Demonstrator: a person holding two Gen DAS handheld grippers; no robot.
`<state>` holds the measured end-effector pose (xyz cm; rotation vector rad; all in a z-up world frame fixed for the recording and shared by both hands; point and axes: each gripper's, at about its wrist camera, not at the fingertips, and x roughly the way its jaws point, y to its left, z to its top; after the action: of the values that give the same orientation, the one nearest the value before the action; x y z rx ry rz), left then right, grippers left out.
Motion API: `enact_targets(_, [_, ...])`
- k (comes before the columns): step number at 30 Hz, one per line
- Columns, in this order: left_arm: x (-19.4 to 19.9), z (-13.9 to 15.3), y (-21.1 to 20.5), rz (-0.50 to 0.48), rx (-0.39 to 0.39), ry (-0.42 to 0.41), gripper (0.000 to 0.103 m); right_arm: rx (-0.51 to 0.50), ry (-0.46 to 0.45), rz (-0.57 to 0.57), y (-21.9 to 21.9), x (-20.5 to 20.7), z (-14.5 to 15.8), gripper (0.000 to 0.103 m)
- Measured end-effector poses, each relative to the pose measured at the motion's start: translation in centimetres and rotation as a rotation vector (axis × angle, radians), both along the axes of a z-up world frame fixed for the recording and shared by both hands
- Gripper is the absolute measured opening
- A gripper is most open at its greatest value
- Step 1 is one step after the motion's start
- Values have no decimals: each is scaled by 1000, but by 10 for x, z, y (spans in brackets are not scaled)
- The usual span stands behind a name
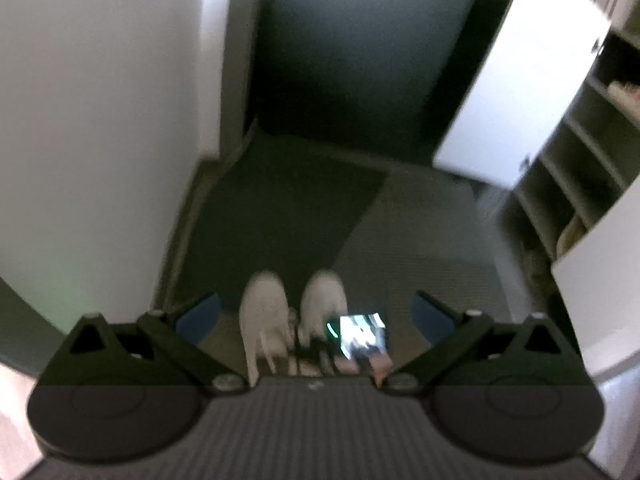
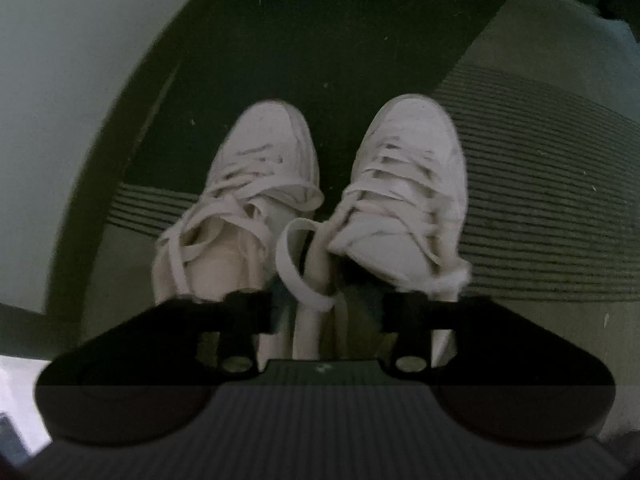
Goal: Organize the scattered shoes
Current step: 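Open the right tool and lift both tools away from the sneakers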
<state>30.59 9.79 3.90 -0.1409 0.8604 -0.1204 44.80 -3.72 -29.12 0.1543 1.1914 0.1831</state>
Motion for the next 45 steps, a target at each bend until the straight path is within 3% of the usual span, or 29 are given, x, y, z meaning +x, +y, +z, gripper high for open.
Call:
enact_targets(5, [1,-1,5,13,3,8,103,21,-37,-23,-32,-47,62,59])
enact_targets(8, [0,-1,4,1,21,-9,103,-15,-66,-66,-53,-74,94,59])
enact_targets(12, [-7,-4,-2,-40,19,-33,103,-67,-111,-154,-76,-95,129,59])
enact_targets(16, [-9,-17,-10,-92,2,13,103,-53,-190,-219,-94,-100,151,59])
enact_targets(19, [6,-27,-24,-155,106,48,103,-7,-227,-256,-105,-99,162,60])
enact_targets(21, [24,-35,-35,-163,163,67,103,4,-256,-254,-108,-93,158,59])
enact_targets(28, [111,-105,-89,-196,125,30,103,90,-212,-303,-145,-57,93,60])
enact_targets(32, [176,-166,-137,-228,113,26,103,30,-225,-277,-175,-21,50,60])
enact_targets(35, [205,-188,-167,-298,141,28,102,35,-260,-285,-209,3,43,60])
enact_targets(39, [209,-185,-186,-300,122,57,101,20,-228,-292,-245,5,79,60])
enact_targets(41, [196,-157,-196,-348,131,118,101,0,-216,-265,-262,-14,128,60])
enact_targets(42, [187,-137,-198,-371,144,126,101,-1,-217,-261,-265,-20,140,67])
enact_targets(43, [183,-128,-199,-381,151,124,101,23,-224,-267,-272,-34,171,83])
enact_targets(45, [159,-70,-202,-419,187,89,102,57,-238,-282,-279,-56,217,103])
